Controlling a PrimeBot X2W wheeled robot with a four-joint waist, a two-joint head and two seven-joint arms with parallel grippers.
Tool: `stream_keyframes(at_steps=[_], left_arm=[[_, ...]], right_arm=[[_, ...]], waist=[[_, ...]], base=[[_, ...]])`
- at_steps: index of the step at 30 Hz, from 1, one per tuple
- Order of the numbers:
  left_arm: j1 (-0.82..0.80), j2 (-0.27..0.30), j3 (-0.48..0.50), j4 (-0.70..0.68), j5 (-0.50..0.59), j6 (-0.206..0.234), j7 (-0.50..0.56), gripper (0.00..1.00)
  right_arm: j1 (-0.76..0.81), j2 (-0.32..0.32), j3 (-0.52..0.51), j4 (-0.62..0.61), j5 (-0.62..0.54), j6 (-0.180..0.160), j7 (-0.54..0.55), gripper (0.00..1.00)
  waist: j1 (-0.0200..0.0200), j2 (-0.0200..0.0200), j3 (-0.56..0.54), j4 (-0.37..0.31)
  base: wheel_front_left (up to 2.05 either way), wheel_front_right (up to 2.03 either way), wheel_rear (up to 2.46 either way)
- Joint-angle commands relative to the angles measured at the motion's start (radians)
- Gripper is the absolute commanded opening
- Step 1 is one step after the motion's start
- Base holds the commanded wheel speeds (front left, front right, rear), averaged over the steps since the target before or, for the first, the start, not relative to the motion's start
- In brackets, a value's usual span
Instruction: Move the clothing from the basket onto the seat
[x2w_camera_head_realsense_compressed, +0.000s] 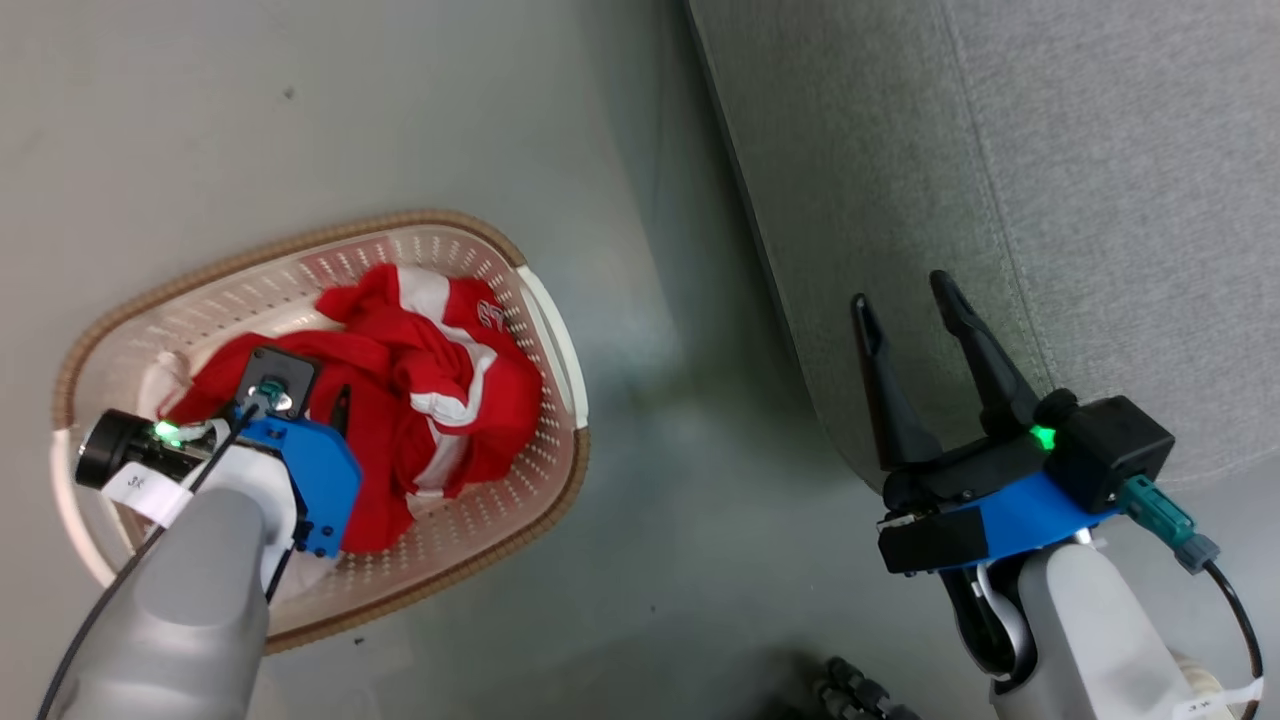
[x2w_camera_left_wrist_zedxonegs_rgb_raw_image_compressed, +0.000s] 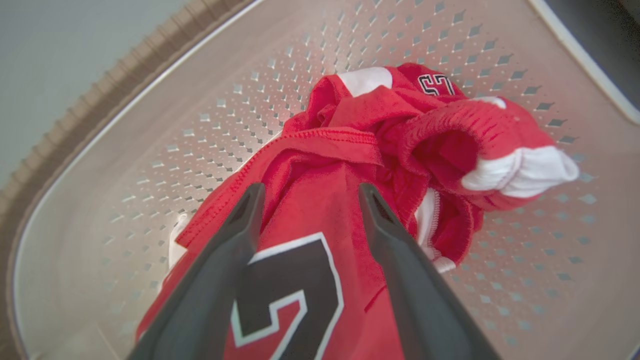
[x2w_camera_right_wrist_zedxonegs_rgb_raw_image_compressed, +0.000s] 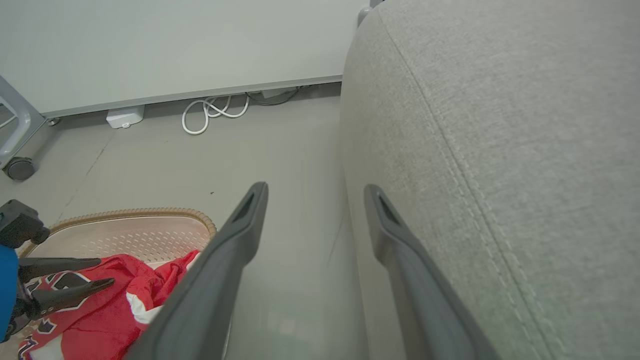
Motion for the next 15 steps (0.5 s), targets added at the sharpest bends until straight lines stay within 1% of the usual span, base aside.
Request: stream_keyframes(at_steps=[1, 6, 12, 13, 14, 15], left_arm=[[-0.027, 0.017, -0.007, 0.010, 0.010, -0.007, 0.005, 1.00], [-0.090, 0.029, -0.025, 0.061, 0.024, 0.004, 0.061, 1.00], [-0.138, 0.042, -0.060, 0.123, 0.056, 0.043, 0.154, 1.00], [-0.144, 0.042, -0.065, 0.129, 0.059, 0.045, 0.164, 0.55], [-0.149, 0.043, -0.070, 0.133, 0.061, 0.049, 0.168, 0.34], [-0.154, 0.043, -0.075, 0.136, 0.065, 0.048, 0.167, 0.00]], right_arm=[[-0.027, 0.001, 0.011, 0.003, 0.014, 0.001, -0.009, 1.00], [-0.051, 0.001, 0.045, 0.005, 0.045, 0.001, -0.015, 1.00], [-0.065, 0.000, 0.060, -0.004, 0.073, 0.001, -0.017, 1.00], [-0.067, 0.000, 0.062, -0.005, 0.076, 0.001, -0.017, 1.00], [-0.069, 0.000, 0.063, -0.006, 0.078, 0.001, -0.017, 1.00], [-0.071, 0.000, 0.065, -0.007, 0.082, 0.001, -0.017, 1.00]], waist=[[-0.0003, 0.0001, 0.086, -0.038], [-0.0003, 0.0001, 0.140, -0.043], [-0.0003, 0.0001, 0.162, -0.051], [-0.0003, 0.0001, 0.163, -0.053], [-0.0003, 0.0001, 0.164, -0.054], [-0.0003, 0.0001, 0.164, -0.055]], base=[[0.00, 0.00, 0.00], [0.00, 0.00, 0.00], [0.00, 0.00, 0.00], [0.00, 0.00, 0.00], [0.00, 0.00, 0.00], [0.00, 0.00, 0.00]])
